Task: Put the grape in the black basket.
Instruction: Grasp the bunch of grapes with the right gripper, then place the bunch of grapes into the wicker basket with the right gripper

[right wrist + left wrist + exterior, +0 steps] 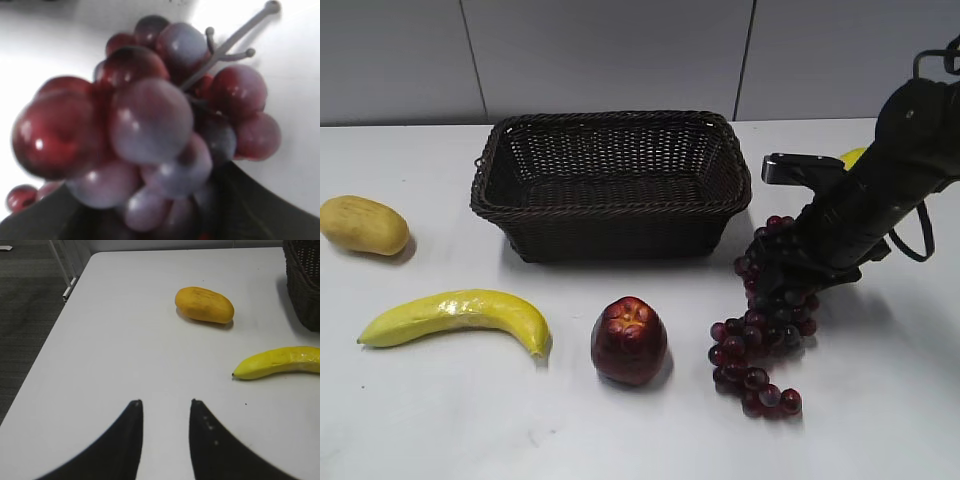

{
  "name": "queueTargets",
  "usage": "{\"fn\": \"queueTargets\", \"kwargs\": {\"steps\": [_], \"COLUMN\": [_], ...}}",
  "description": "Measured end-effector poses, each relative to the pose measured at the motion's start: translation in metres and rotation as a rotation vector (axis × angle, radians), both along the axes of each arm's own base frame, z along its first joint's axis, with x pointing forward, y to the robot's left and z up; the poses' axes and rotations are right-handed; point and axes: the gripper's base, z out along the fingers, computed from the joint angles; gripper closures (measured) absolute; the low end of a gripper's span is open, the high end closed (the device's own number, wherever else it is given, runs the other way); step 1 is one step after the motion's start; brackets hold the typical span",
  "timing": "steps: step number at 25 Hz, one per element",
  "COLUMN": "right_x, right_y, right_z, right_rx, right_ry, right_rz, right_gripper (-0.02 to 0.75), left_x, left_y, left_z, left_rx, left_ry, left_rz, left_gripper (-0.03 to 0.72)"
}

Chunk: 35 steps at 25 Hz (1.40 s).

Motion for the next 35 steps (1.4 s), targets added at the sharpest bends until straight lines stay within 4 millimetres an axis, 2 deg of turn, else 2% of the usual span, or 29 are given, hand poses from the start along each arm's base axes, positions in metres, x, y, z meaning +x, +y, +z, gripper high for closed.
{"fn": "queueTargets", "kwargs": {"steps": [3,7,12,17,20,22,24,27,31,35], "right_x": [-0.002,-0.007,-0.005,0.007,0.013,0.018,0.024,0.036,0.057,0.077], "right_y": [0.000,0.001,0.005,0.013,0.016,0.020,0.025,0.033,0.054,0.082], "right_z": [0.023,0.070,0.150,0.230,0.265,0.282,0.289,0.282,0.247,0.192], "right_rx": [0.014,0.051,0.120,0.222,0.257,0.278,0.303,0.317,0.293,0.248], "right_ry": [-0.045,-0.113,-0.280,-0.487,-0.606,-0.678,-0.729,-0.757,-0.719,-0.645], "right_rz": [0.016,0.051,0.088,0.098,0.098,0.092,0.078,0.060,0.090,0.153], "right_gripper": [0.354,0.356,0.356,0.363,0.366,0.366,0.366,0.367,0.368,0.368], "left_x": [0.000,0.000,0.000,0.000,0.000,0.000,0.000,0.000,0.000,0.000], "left_y": [0.000,0.000,0.000,0.000,0.000,0.000,0.000,0.000,0.000,0.000], "left_z": [0.000,0.000,0.000,0.000,0.000,0.000,0.000,0.000,0.000,0.000], "left_rx": [0.000,0.000,0.000,0.000,0.000,0.000,0.000,0.000,0.000,0.000], "left_ry": [0.000,0.000,0.000,0.000,0.000,0.000,0.000,0.001,0.001,0.001], "left_rz": [0.000,0.000,0.000,0.000,0.000,0.000,0.000,0.000,0.000,0.000], "left_gripper": [0.452,0.452,0.452,0.452,0.452,0.452,0.452,0.452,0.452,0.452]}}
